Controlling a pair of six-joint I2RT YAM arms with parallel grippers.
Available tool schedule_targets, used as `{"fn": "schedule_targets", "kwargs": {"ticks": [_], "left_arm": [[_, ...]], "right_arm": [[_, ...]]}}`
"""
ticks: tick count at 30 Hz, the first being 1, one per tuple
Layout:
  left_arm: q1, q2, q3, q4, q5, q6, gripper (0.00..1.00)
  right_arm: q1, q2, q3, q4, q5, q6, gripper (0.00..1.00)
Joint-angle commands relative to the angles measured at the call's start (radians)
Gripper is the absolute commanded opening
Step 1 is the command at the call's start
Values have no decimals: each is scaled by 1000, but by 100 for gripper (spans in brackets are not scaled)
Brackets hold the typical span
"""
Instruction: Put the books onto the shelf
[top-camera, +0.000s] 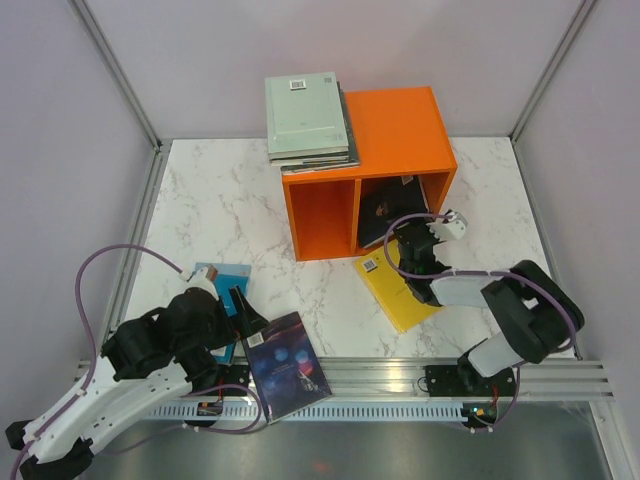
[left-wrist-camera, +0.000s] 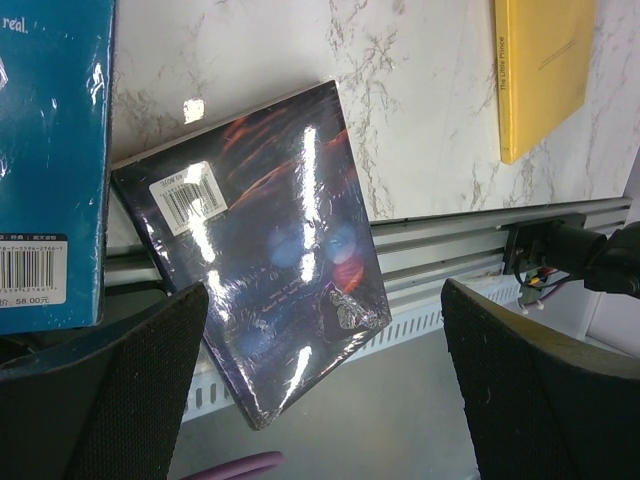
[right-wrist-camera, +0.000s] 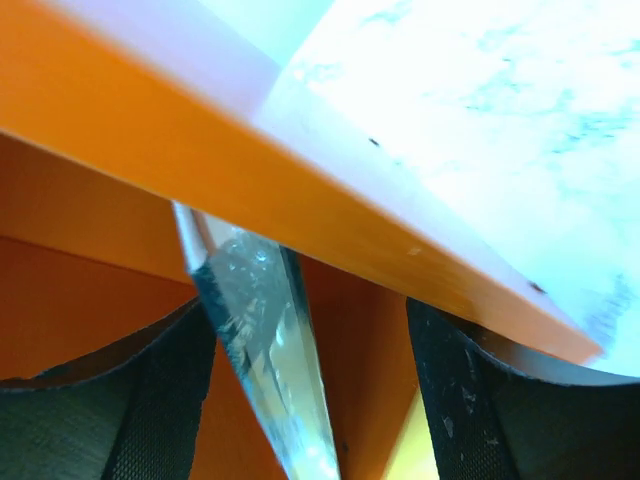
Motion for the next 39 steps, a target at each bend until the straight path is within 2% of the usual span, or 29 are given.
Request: {"fn": "schedule_targets", "kwargs": {"ticks": [1, 4, 6, 7, 9, 12, 16, 18, 19, 22, 23, 26, 28, 31, 39], "left_arm": [[-3, -10, 39, -5, -46, -44, 100], [-3, -10, 40, -5, -50, -44, 100], [-3, -10, 36, -3, -50, -42, 100], [-5, -11, 34, -2, -50, -42, 100], [-3, -13, 16, 15, -41, -45, 100], [-3, -17, -29, 54, -18, -44, 100], [-3, -2, -105, 205, 39, -56, 100], [-3, 31, -165, 294, 89, -62, 100], [-5, 91, -182, 398, 100, -64, 100], [-6, 218, -230, 556, 178, -64, 100], [-5, 305, -231, 650, 190, -65, 100], [-17, 489, -213, 782, 209, -58, 100], [-37, 565, -184, 833, 207, -56, 100], [-77, 708, -146, 903, 203, -78, 100], [-193, 978, -61, 1032, 171, -145, 100]], "right_arm": [[-40, -131, -37, -278, 61, 18, 78], [-37, -243, -57, -419, 23, 15, 77], [-31, -375, -65, -507, 0, 13, 77], [-29, -418, -64, -611, -8, 12, 78], [-26, -602, -59, -764, -41, 12, 78], [-26, -739, -57, -921, -86, 7, 81], [-27, -952, -54, -1173, -138, -16, 84], [-26, -986, -66, -1221, -158, -28, 87], [-26, -983, -73, -1240, -186, -45, 89], [-35, -907, -80, -1247, -261, -86, 94], [-52, -825, -74, -1247, -340, -108, 95], [-96, -641, -25, -1248, -471, -140, 95], [-124, -551, 1, -1242, -497, -155, 95], [-217, -503, 12, -1218, -537, -183, 94], [-351, -454, -31, -1086, -660, -258, 94]]}}
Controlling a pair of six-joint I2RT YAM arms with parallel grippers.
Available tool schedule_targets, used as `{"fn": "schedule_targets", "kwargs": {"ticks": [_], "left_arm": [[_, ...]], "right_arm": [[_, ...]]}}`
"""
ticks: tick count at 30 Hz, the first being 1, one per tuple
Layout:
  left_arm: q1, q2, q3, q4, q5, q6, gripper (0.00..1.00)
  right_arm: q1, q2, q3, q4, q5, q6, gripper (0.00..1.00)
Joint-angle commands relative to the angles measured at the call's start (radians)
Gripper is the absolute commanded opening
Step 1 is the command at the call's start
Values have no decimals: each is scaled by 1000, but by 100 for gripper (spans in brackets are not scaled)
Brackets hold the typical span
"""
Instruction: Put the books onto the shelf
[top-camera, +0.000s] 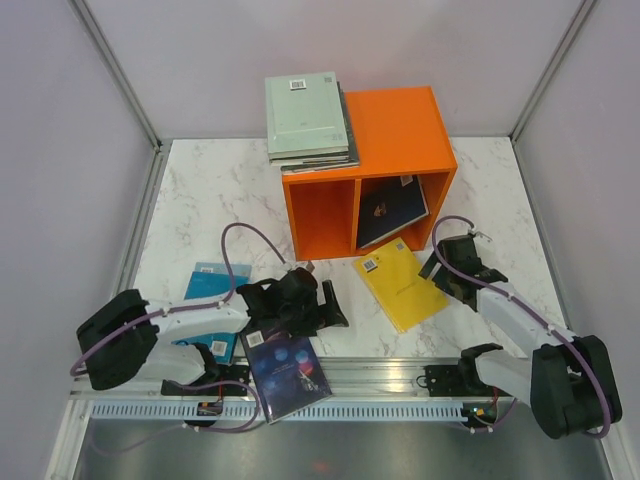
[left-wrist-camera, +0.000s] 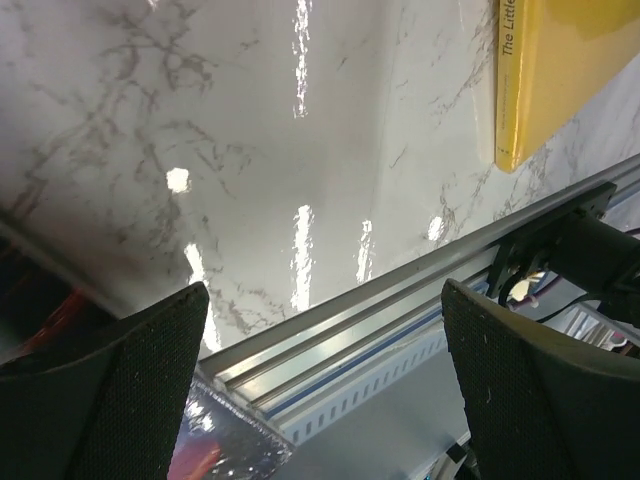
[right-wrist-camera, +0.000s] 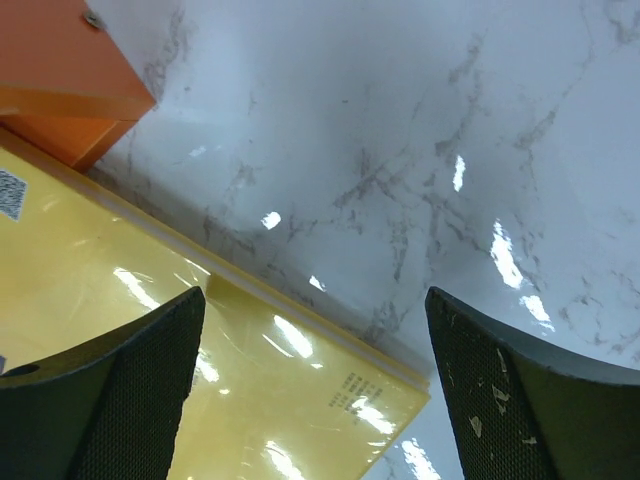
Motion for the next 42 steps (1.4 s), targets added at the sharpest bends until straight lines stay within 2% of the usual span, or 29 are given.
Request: {"fn": "schedule_targets", "kwargs": {"ticks": [1, 5, 9, 12, 18, 24, 30, 35, 38, 42], "left_arm": [[-40, 113, 52, 127, -22, -66, 100], [-62, 203, 58, 178, -27, -109, 100], [-62, 257, 55, 243, -28, -132, 100], [-62, 270, 47, 263, -34, -144, 100], [-62, 285, 20, 288, -63, -164, 100], [-62, 323, 0, 325, -77, -175, 100], [-62, 358, -55, 401, -71, -205, 100], [-62, 334, -186, 639, -63, -259, 100], [-62, 299, -204, 636, -69, -267, 99], [-62, 228, -236, 592, -79, -278, 91]], "right_arm": [[-28, 27, -9, 140, -124, -53, 94], [-27, 70, -89, 296, -276, -21, 88], [-27, 53, -209, 378, -420, 45, 81], [-25, -11, -287, 358, -479, 85, 78], [42, -321, -382, 187, -531, 162, 76], [169, -407, -461, 159, -549, 281, 75], [283, -304, -496, 247, -551, 335, 74], [364, -122, -442, 359, -540, 344, 73], [430, -3, -381, 367, -511, 320, 71], [444, -30, -336, 277, -468, 301, 70]]}}
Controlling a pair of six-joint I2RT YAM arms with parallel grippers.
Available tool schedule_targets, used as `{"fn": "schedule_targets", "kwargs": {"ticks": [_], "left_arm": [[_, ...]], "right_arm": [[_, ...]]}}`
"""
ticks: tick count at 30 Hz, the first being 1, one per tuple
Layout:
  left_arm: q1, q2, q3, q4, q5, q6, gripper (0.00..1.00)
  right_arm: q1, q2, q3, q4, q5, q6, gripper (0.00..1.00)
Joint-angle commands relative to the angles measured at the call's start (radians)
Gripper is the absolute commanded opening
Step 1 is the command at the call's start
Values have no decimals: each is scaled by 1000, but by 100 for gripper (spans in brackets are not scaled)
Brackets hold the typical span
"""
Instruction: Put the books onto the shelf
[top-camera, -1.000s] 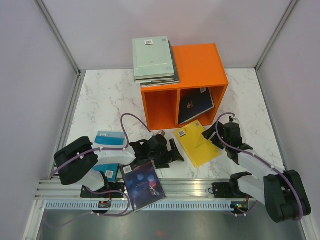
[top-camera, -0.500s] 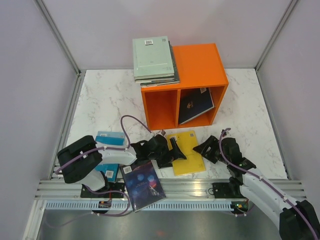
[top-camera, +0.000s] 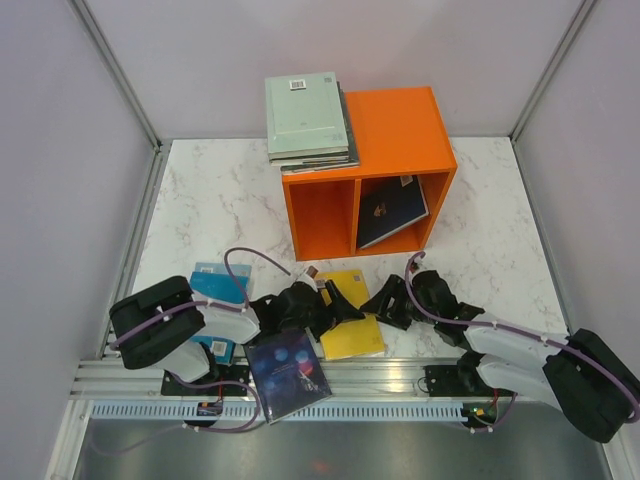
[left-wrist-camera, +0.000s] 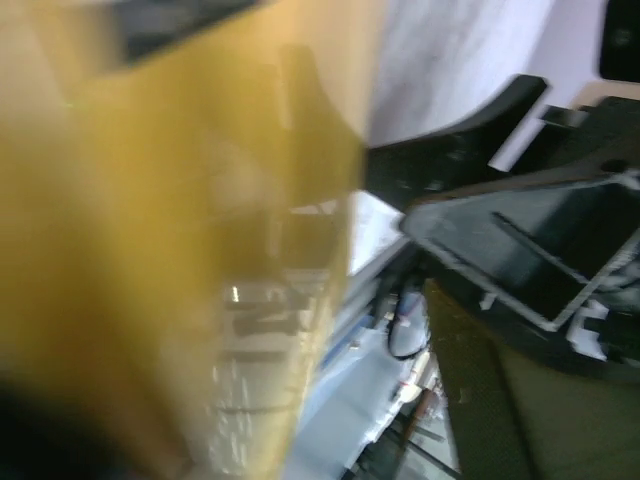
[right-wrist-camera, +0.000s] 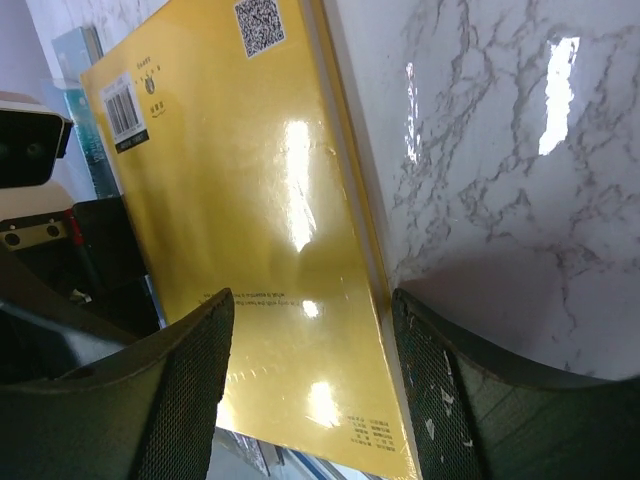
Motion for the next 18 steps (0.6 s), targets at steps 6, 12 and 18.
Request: {"fn": "schedule_targets", "kwargs": {"ticks": [6, 12, 18], "left_arm": [[-9, -196, -85, -345, -135, 5, 21], [-7, -361, -45, -498, -172, 108, 2], [4, -477, 21, -546, -115, 240, 2]], "right_arm": [[17, -137, -14, -414, 89, -42, 70], [16, -182, 17, -432, 89, -43, 72], [16, -235, 134, -393, 35, -86, 81]]}}
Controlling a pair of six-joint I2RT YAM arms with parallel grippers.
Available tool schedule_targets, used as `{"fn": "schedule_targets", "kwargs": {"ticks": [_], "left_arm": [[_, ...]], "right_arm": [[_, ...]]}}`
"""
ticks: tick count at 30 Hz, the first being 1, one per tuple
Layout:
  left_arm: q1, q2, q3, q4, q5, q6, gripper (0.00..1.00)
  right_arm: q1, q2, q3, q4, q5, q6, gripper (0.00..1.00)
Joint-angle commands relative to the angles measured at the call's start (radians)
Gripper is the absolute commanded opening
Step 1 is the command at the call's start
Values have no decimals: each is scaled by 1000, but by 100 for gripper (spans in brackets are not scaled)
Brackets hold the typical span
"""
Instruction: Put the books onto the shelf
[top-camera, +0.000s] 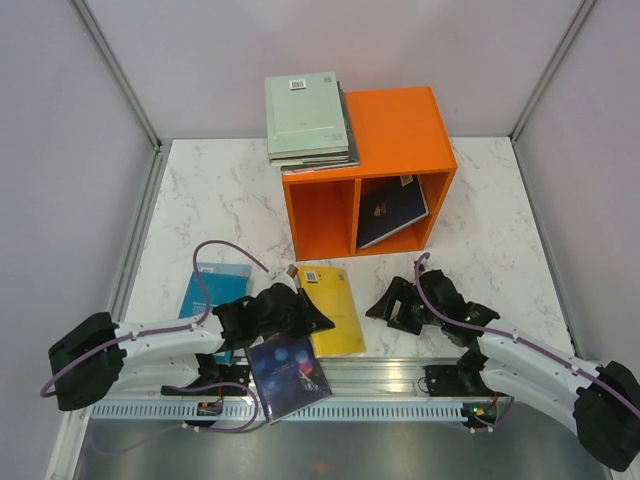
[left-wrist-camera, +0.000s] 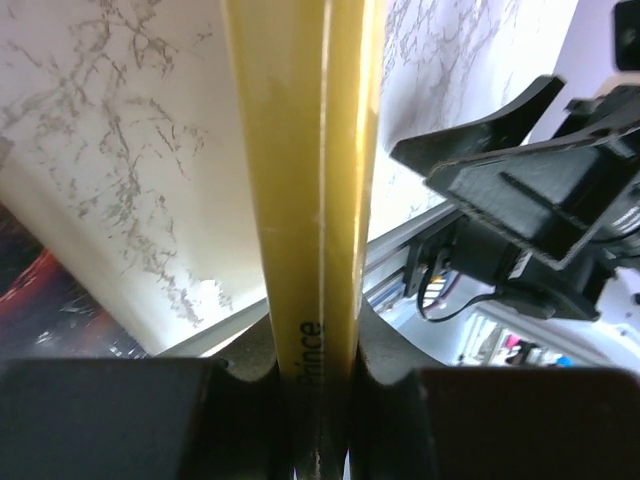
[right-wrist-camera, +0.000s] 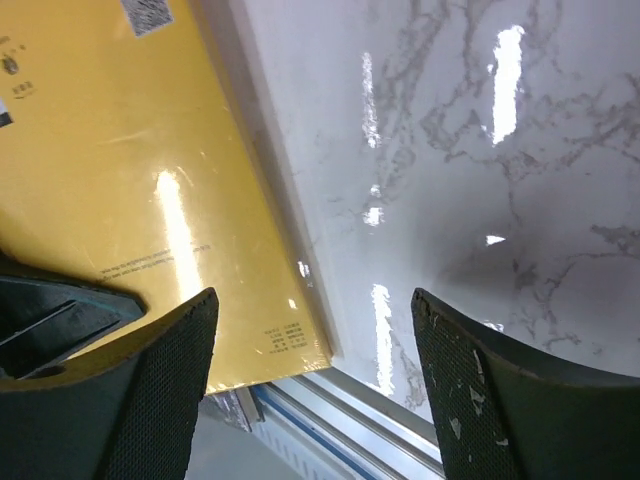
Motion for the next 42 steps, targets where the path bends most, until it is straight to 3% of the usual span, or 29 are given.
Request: {"fn": "schedule_targets", "kwargs": {"ticks": [1, 6, 16, 20, 22, 25, 33, 38, 42], "left_arm": [[11, -76, 59, -90, -7, 167, 2], [18, -292, 53, -17, 134, 178, 2], [18, -490, 35, 59, 364, 156, 2], [18, -501, -43, 199, 413, 98, 2], [18, -484, -85, 294, 427, 69, 2], [18, -464, -74, 298, 441, 70, 2], [18, -479, -70, 215, 419, 87, 2], [18, -510, -71, 160, 381, 90, 2], [18, -536, -57, 97, 352, 104, 2]], "right_arm": [[4, -43, 89, -12, -14, -41, 82], [4, -45, 87, 248, -181, 65, 94], [4, 20, 150, 396, -308, 88, 97], [6, 64, 144, 613, -412, 194, 94], [6, 116, 127, 763, -471, 252, 90], [10, 147, 120, 856, -560, 334, 78], [10, 23, 132, 672, -589, 283, 50], [10, -34, 100, 628, -569, 285, 48], [12, -52, 90, 629, -555, 292, 30]]}}
